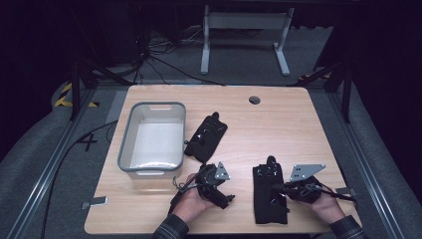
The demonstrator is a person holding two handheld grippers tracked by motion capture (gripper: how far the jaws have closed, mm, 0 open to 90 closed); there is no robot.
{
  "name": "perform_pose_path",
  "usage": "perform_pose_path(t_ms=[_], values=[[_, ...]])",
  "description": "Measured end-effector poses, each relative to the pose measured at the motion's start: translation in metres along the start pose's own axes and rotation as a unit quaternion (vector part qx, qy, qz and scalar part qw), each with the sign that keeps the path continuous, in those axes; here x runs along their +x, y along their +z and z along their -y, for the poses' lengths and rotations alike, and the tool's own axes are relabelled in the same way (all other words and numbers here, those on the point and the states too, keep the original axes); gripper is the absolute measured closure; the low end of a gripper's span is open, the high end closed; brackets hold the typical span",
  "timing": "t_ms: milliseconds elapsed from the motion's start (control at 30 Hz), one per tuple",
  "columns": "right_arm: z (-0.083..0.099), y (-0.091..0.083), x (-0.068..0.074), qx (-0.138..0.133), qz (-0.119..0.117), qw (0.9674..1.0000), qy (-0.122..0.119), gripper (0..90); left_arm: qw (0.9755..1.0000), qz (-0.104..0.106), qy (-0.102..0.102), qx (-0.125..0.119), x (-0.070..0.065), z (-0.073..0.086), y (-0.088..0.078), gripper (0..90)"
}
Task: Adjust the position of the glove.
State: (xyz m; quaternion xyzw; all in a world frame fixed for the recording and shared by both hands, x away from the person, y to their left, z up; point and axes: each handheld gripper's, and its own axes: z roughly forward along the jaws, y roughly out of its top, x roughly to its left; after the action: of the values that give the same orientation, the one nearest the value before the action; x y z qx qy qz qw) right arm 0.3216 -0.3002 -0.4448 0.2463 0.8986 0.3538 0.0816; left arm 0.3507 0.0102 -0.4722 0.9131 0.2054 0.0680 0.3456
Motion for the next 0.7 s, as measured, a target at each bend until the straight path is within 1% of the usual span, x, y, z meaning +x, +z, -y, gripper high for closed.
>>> perform_pose_path(t_ms=[33, 133, 267, 300, 400, 500, 600, 633, 700], values=[[0.003, 0.006, 0.004, 0.019, -0.004, 0.9998, -0.006, 90.0, 1.0000, 0.000, 0.002, -0.001, 0.000, 0.000, 0.000, 2.4], [0.003, 0.006, 0.004, 0.022, -0.001, 0.9997, -0.009, 90.0, 1.0000, -0.001, -0.001, 0.000, 0.001, 0.000, 0.000, 2.7], [0.004, 0.003, 0.002, 0.032, 0.013, 0.9993, -0.016, 89.9, 0.9999, -0.005, -0.010, 0.000, 0.002, -0.001, -0.002, 3.1], [0.004, 0.002, 0.001, 0.033, 0.017, 0.9992, -0.016, 90.0, 0.9999, -0.007, -0.009, -0.002, 0.003, -0.002, -0.002, 3.2], [0.005, 0.002, -0.001, 0.032, 0.016, 0.9993, -0.014, 90.0, 0.9998, -0.015, -0.016, -0.004, 0.006, -0.005, -0.004, 4.0], [0.006, 0.002, -0.003, 0.031, 0.010, 0.9994, -0.012, 89.9, 0.9994, -0.021, -0.028, -0.005, 0.010, -0.009, -0.004, 4.6], [0.006, 0.002, -0.003, 0.028, 0.008, 0.9995, -0.010, 89.9, 0.9990, -0.023, -0.036, -0.013, 0.013, -0.013, -0.005, 5.9], [0.007, 0.002, -0.003, 0.027, 0.008, 0.9996, -0.010, 89.9, 0.9990, -0.022, -0.037, -0.013, 0.015, -0.015, -0.005, 7.4], [0.007, 0.002, -0.003, 0.027, 0.008, 0.9995, -0.011, 89.8, 0.9985, -0.031, -0.043, -0.009, 0.018, -0.019, -0.006, 8.0]])
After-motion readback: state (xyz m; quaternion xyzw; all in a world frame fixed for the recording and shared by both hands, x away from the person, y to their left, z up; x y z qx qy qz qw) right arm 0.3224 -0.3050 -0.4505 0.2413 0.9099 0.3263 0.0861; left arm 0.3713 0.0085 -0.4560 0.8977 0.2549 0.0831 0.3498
